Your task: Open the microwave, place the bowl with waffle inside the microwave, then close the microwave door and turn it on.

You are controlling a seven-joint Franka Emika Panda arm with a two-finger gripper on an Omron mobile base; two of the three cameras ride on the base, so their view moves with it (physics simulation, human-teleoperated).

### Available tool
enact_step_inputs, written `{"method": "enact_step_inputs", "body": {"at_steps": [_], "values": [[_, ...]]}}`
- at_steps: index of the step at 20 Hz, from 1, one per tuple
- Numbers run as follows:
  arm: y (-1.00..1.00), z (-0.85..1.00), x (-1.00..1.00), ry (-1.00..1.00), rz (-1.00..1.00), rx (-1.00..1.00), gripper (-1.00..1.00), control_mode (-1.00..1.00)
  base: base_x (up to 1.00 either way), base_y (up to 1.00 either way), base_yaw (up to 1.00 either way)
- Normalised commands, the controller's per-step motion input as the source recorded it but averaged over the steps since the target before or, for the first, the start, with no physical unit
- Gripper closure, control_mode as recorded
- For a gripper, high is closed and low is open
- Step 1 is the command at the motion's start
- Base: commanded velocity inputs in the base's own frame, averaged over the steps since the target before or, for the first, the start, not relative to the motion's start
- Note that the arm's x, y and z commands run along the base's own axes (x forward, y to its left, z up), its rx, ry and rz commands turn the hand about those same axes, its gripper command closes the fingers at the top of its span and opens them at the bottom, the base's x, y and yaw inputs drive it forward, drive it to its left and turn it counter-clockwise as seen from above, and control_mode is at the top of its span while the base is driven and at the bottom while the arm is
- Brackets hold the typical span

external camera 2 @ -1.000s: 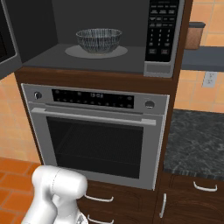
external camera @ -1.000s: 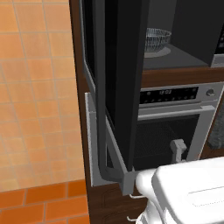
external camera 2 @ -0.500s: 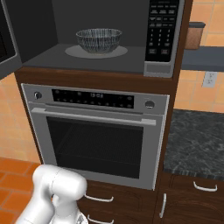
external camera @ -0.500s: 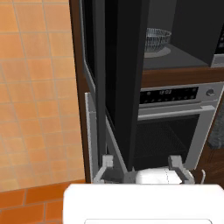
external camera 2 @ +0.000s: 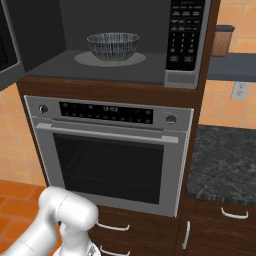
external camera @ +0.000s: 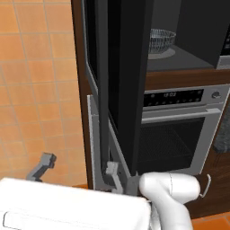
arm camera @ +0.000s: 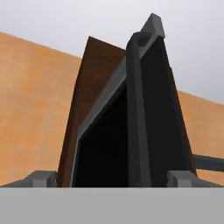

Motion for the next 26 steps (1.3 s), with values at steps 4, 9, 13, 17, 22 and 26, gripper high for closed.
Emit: {"method": "enact_step_inputs", "body": {"at_steps": [4,9,13,17,22,26], "values": [[0.11,0.0,0.36,0.08,-0.32,0.0,-1.0,-1.0,0.0,0.0,0.0],[-0.04,-0.11,0.18,0.0,-0.2,0.0,-1.0,-1.0,0.0,0.0,0.0],[-0.36,-0.03,0.29,0.0,-0.17,0.0,-1.0,-1.0,0.0,0.0,0.0],[-0.37,0.0,0.47,0.06,-0.2,0.0,-1.0,-1.0,0.0,0.0,0.0],[-0.35,0.0,0.56,0.12,-0.1,0.0,-1.0,-1.0,0.0,0.0,0.0],[-0.65,0.0,0.67,0.14,-0.06,0.0,-1.0,-1.0,0.0,0.0,0.0]]}}
